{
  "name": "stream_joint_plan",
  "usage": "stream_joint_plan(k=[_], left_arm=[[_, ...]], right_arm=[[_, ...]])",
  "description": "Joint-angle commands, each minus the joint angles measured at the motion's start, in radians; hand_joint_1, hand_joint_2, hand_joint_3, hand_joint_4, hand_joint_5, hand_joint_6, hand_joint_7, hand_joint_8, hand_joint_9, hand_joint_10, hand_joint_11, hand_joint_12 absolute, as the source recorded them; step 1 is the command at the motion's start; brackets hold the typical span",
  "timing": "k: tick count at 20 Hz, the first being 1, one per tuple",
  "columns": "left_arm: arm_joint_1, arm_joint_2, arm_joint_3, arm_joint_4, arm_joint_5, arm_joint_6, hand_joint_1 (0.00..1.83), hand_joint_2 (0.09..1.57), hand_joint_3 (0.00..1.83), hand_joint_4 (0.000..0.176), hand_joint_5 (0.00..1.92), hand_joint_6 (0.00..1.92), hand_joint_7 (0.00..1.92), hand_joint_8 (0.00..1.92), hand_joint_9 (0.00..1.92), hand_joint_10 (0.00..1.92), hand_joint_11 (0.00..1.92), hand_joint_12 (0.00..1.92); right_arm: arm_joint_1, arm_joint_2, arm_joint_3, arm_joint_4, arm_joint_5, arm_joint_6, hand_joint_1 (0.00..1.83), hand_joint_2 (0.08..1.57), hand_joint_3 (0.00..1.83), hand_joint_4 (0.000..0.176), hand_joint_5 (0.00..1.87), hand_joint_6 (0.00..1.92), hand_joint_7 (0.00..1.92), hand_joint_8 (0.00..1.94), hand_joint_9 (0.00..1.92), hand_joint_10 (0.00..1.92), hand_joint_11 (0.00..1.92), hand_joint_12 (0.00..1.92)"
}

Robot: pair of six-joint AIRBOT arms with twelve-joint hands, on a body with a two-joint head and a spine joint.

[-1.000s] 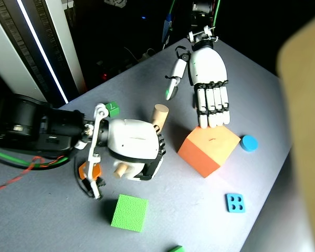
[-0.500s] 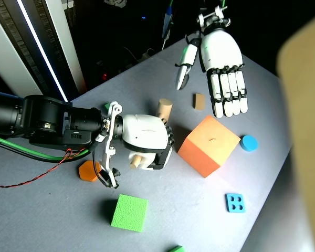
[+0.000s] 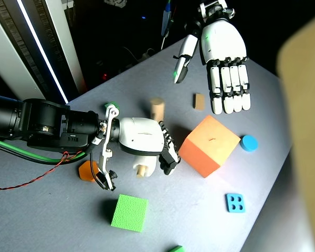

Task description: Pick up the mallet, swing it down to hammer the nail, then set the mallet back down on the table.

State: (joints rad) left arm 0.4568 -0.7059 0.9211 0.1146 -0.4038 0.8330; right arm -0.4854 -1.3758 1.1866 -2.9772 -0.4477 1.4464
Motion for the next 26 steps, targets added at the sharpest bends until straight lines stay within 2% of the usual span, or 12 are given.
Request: stream_joint_plan(k=[1,2,3,4,5,7,8,11,14,19,23,26], left_arm=[[-0.012,0.009,-0.001,-0.01,-0.104,-0.002,0.0,1.23,0.0,0.0,0.05,0.0,0.01,0.0,0.0,0.0,0.0,0.0],[-0.012,0.01,-0.003,-0.01,-0.104,-0.002,0.0,1.23,0.0,0.0,0.07,0.01,0.03,0.01,0.01,0.0,0.0,0.0],[-0.013,0.011,-0.004,-0.01,-0.104,-0.004,0.0,1.22,0.0,0.0,0.07,0.01,0.04,0.01,0.0,0.0,0.0,0.0],[-0.014,0.013,-0.006,-0.01,-0.104,-0.004,0.0,1.22,0.0,0.0,0.07,0.01,0.04,0.01,0.0,0.0,0.0,0.0],[-0.014,0.015,-0.007,-0.01,-0.104,-0.004,0.0,1.22,0.0,0.0,0.06,0.0,0.02,0.0,0.0,0.0,0.0,0.0],[-0.016,0.017,-0.009,-0.01,-0.101,-0.004,0.0,1.22,0.0,0.0,0.06,0.0,0.02,0.0,0.0,0.0,0.0,0.0],[-0.017,0.018,-0.01,-0.01,-0.1,-0.004,0.0,1.22,0.0,0.0,0.06,0.0,0.03,0.0,0.0,0.0,0.0,0.0],[-0.019,0.019,-0.011,-0.01,-0.097,-0.004,0.0,1.22,0.0,0.0,0.04,0.0,0.02,0.0,0.0,0.0,0.0,0.0],[-0.027,0.02,-0.011,-0.01,-0.093,-0.004,0.0,1.21,0.0,0.0,0.08,0.02,0.06,0.02,0.03,0.01,0.0,0.0],[-0.03,0.022,-0.013,-0.01,-0.089,-0.018,0.0,1.22,0.0,0.0,0.03,0.0,0.02,0.0,0.0,0.0,0.0,0.0],[-0.03,0.022,-0.016,-0.01,-0.089,-0.033,0.0,1.19,0.0,0.0,0.05,0.01,0.04,0.01,0.03,0.01,0.01,0.01],[-0.031,0.023,-0.02,-0.01,-0.089,-0.035,0.0,1.17,0.0,0.0,0.1,0.01,0.1,0.01,0.07,0.01,0.02,0.01]], right_arm=[[0.001,0.004,-0.001,-0.033,-0.118,-0.006,0.49,1.27,0.0,0.0,0.81,0.47,0.87,0.63,0.83,0.69,0.68,0.8],[0.001,0.004,-0.001,-0.033,-0.118,-0.007,0.51,1.26,0.0,0.0,0.86,0.23,0.87,0.48,0.83,0.56,0.65,0.7],[0.0,0.005,-0.002,-0.033,-0.118,-0.007,0.49,1.27,0.0,0.0,0.84,0.12,0.86,0.35,0.8,0.45,0.61,0.66],[-0.002,0.005,-0.002,-0.033,-0.118,-0.007,0.49,1.27,0.0,0.0,0.84,0.12,0.86,0.35,0.8,0.45,0.61,0.66],[-0.003,0.006,-0.003,-0.033,-0.118,-0.007,0.5,1.27,0.0,0.0,0.78,0.01,0.87,0.1,0.79,0.21,0.53,0.58],[0.0,0.018,-0.013,-0.033,-0.12,-0.007,0.5,1.28,0.0,0.0,0.75,0.0,0.86,0.04,0.78,0.13,0.49,0.57],[0.007,0.028,-0.02,-0.033,-0.12,-0.003,0.57,1.27,0.0,0.0,0.66,0.0,0.77,0.0,0.71,0.04,0.4,0.57],[0.044,0.095,-0.08,-0.033,-0.11,0.029,0.58,1.27,0.0,0.0,0.62,0.0,0.72,0.0,0.68,0.02,0.37,0.57],[0.105,0.197,-0.163,-0.017,-0.053,0.071,0.59,1.25,0.0,0.0,0.56,0.0,0.64,0.0,0.61,0.0,0.25,0.62],[0.239,0.35,-0.268,0.199,0.195,0.026,0.63,1.16,0.0,0.0,0.48,0.0,0.55,0.0,0.53,0.0,0.13,0.68],[0.316,0.48,-0.358,0.206,0.321,0.031,0.62,1.08,0.0,0.0,0.44,0.0,0.52,0.0,0.48,0.0,0.07,0.72],[0.341,0.566,-0.403,0.206,0.357,0.05,0.61,1.06,0.0,0.0,0.44,0.0,0.52,0.01,0.48,0.0,0.04,0.76]])
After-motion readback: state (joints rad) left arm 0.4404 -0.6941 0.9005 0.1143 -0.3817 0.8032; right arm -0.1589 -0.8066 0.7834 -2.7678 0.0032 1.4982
